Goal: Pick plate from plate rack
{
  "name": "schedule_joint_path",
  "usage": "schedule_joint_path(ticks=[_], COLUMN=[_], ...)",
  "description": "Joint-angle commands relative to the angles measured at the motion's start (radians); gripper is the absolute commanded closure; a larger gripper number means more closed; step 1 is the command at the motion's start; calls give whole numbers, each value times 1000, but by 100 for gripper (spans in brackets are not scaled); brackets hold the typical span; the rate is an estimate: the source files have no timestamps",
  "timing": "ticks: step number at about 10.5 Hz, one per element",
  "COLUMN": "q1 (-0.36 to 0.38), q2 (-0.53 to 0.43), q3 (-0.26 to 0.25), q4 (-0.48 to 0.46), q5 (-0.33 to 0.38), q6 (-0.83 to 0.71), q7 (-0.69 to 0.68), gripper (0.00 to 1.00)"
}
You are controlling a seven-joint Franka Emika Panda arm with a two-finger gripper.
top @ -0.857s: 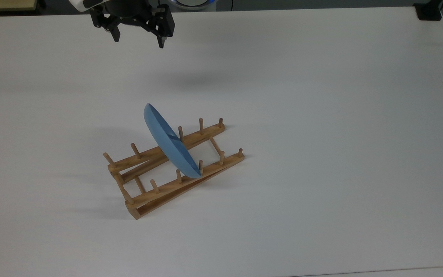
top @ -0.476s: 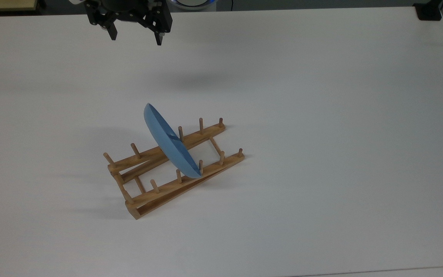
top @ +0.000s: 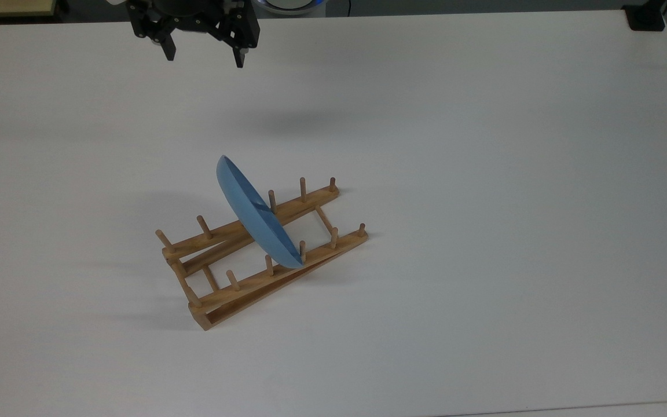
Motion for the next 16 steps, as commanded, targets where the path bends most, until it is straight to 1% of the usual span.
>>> schedule_joint_path(ticks=[1, 2, 3, 5, 6, 7, 9, 10, 11, 12, 15, 16], q1=[92, 138, 172, 212, 224, 226, 224, 224, 223, 223, 226, 226], q2=[21, 26, 49, 99, 134, 168, 188, 207, 227, 234, 236, 238], q3=[3, 2, -2, -17, -18, -18, -29, -32, -32, -37, -41, -41], q4=[29, 29, 30, 29, 29, 30, 30, 30, 30, 30, 30, 30], q5=[-83, -149, -200, -290, -339, -372, -433, -444, -447, -458, -501, -511], q6=[115, 169, 212, 357, 411, 448, 526, 534, 537, 537, 559, 559], q7=[-17, -10, -6, -2, 0, 6, 18, 18, 18, 12, 9, 7], gripper=[0, 0, 4, 12, 16, 22, 25, 25, 32, 42, 79, 90])
